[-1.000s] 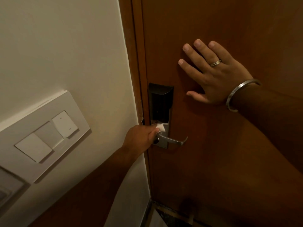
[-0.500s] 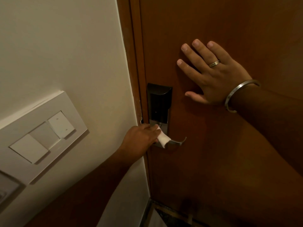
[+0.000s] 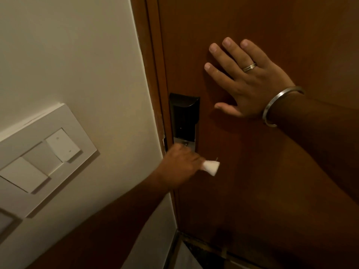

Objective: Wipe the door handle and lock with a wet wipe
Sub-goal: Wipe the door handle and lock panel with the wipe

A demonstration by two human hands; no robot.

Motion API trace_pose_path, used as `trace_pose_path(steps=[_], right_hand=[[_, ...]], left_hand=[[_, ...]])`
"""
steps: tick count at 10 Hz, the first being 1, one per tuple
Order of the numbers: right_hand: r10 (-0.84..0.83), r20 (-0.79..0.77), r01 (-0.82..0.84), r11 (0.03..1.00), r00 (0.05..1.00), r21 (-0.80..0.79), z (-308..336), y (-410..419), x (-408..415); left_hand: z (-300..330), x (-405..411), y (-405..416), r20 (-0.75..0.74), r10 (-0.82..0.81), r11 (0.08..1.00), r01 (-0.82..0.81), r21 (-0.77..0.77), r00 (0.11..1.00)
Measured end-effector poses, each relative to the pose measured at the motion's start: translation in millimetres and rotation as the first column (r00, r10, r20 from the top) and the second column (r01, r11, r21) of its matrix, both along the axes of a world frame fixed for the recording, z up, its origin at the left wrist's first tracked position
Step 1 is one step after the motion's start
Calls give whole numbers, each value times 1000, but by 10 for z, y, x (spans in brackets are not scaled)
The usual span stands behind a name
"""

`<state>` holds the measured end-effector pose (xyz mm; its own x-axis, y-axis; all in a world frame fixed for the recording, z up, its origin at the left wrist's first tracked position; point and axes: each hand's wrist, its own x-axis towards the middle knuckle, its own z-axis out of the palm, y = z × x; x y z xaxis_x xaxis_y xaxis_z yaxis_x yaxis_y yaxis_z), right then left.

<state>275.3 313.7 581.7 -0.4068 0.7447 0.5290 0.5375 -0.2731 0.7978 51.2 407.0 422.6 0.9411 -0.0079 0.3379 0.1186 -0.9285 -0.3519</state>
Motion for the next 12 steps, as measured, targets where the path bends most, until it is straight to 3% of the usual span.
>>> trace_pose_path(steps=[1,3,4,5,7,9,11,12], right_hand=[[1,-2,-1,1000,1000,4,8,6,-5],[3,0,-3,1000,1000,15,-9,-1,8],[8,-5,-8,1000,1000,2,5,-6,7],[5,2,-5,1000,1000,3,0,-3,19],[15,-9,-15,1000,1000,0,12,5,-1],[1,11,-1,1000,1000,3,15,5,-5],[-3,23,3,1000,1000,17,-5,8,18],[4,9,-4,1000,1000,7,4,3,24]], left_hand=[[-116,149,-284,56,15,1000,-14,-15,998],[-28,-261,294,201,47,995,-64,77,978],[16,-284,410,147,52,993,-67,99,988],[73,-295,446,152,116,992,-121,21,981],[37,-65,-87,22,124,991,-125,55,992],[-185,379,-535,-10,287,937,-282,-206,958],[-111,-195,143,81,217,974,-211,-86,973],[-6,-260,380,25,174,984,-173,-42,984]])
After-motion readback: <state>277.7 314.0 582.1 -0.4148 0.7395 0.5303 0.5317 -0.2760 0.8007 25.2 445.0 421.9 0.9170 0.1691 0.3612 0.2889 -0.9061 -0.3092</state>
